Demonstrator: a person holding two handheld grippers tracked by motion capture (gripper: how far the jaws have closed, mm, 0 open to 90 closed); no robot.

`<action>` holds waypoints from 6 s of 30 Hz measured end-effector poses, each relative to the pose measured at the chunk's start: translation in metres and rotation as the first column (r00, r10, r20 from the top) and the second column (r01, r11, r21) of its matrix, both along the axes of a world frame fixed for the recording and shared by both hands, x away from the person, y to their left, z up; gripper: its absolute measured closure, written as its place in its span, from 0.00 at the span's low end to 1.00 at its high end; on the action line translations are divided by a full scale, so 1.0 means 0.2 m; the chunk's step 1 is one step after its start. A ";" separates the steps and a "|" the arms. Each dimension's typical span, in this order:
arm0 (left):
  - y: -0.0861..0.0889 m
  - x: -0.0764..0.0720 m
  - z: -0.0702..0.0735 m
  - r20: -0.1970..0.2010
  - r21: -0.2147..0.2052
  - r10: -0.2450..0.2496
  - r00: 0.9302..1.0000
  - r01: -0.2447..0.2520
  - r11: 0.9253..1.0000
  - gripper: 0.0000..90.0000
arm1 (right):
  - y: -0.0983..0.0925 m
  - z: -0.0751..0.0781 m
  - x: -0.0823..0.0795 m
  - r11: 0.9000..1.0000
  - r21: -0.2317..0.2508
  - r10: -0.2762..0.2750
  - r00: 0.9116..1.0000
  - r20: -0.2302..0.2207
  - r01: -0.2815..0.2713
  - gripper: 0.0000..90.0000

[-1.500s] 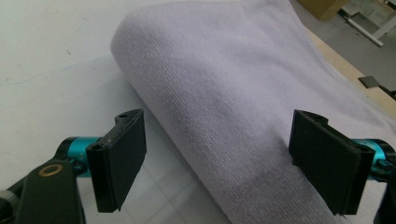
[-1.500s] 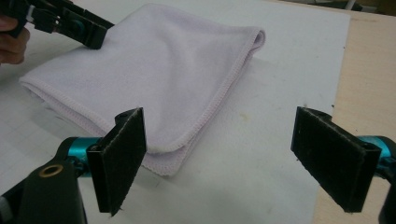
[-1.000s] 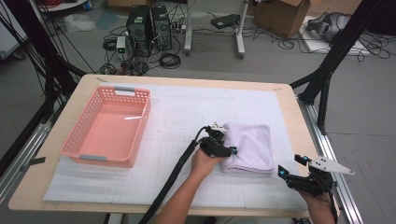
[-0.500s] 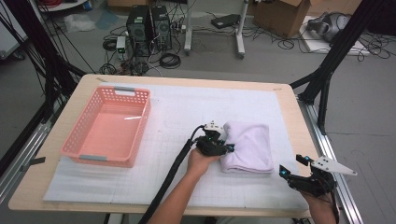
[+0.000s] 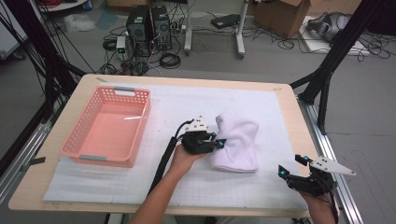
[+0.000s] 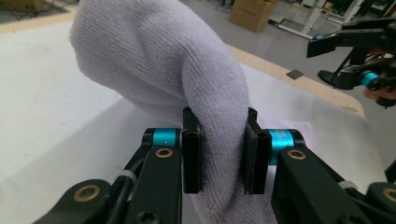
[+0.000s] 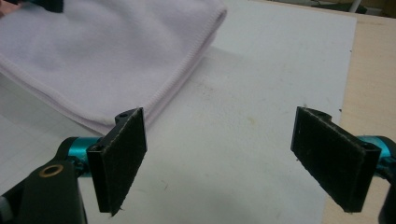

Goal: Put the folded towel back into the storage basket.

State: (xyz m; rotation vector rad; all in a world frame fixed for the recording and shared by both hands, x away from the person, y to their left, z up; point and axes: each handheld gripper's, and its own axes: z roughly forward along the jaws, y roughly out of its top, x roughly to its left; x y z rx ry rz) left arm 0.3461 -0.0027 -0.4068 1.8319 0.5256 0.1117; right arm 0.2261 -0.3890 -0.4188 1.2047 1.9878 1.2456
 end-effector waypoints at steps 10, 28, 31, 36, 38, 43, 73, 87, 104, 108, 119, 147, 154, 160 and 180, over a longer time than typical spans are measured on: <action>0.24 -0.06 0.14 0.094 -0.019 -0.043 0.995 0.045 0.999 0.82 | 0.03 0.01 0.00 1.000 0.004 0.010 1.000 0.002 -0.010 0.19; 0.66 -0.09 0.37 0.167 -0.067 -0.025 0.986 0.037 0.997 0.82 | 0.06 0.01 0.01 1.000 -0.001 0.021 1.000 0.005 -0.021 0.19; 0.73 -0.08 0.40 0.175 -0.074 -0.018 0.984 0.031 0.997 0.82 | 0.06 0.01 0.01 1.000 0.003 0.019 1.000 0.004 -0.019 0.19; 0.84 -0.07 0.46 0.171 -0.070 -0.016 0.985 0.028 0.997 0.82 | 0.06 0.02 0.01 1.000 0.003 0.018 1.000 0.009 -0.018 0.19; 0.89 -0.06 0.47 0.166 -0.071 -0.011 0.986 0.023 0.997 0.82 | 0.05 0.02 0.01 1.000 0.005 0.014 1.000 0.012 -0.014 0.19; 1.02 -0.04 0.51 0.166 -0.108 0.010 0.986 0.008 0.994 0.82 | 0.05 0.02 0.01 1.000 0.015 0.008 1.000 0.014 -0.008 0.19; 1.75 0.03 0.53 0.112 -0.183 0.178 0.978 -0.156 0.971 0.82 | 0.15 0.04 0.03 0.998 -0.038 0.042 0.999 0.007 -0.042 0.19; 1.79 0.10 0.32 0.022 -0.115 0.179 0.984 -0.175 0.978 0.82 | 0.21 0.02 0.04 0.996 -0.064 0.061 0.998 -0.011 -0.062 0.19; 1.72 0.20 0.19 -0.094 -0.035 0.222 0.971 -0.226 0.974 0.81 | 0.21 0.02 0.04 0.996 -0.068 0.064 0.998 -0.020 -0.065 0.19; 1.71 0.20 0.19 -0.121 0.000 0.231 0.965 -0.233 0.973 0.80 | 0.21 0.02 0.04 0.996 -0.067 0.061 0.998 -0.020 -0.062 0.19; 1.64 0.24 0.16 -0.162 0.117 0.307 0.938 -0.291 0.950 0.75 | 0.23 0.01 0.04 0.995 -0.073 0.069 0.997 -0.031 -0.071 0.19; 1.34 0.34 -0.03 -0.100 0.508 0.597 0.796 -0.475 0.718 0.43 | 0.23 0.02 0.04 0.994 -0.075 0.079 0.997 -0.024 -0.081 0.19; 1.34 0.35 -0.05 -0.042 0.444 0.451 0.892 -0.387 0.808 0.50 | 0.24 0.01 0.04 0.993 -0.078 0.086 0.996 -0.025 -0.088 0.19; 1.45 0.33 0.05 -0.035 0.245 0.612 0.790 -0.587 0.771 0.32 | 0.23 0.02 0.04 0.994 -0.072 0.082 0.996 -0.029 -0.083 0.19; 1.07 -0.10 0.25 0.072 -0.134 0.447 0.892 -0.436 0.890 0.20 | 0.26 0.02 0.04 0.994 -0.064 0.084 0.996 -0.011 -0.085 0.19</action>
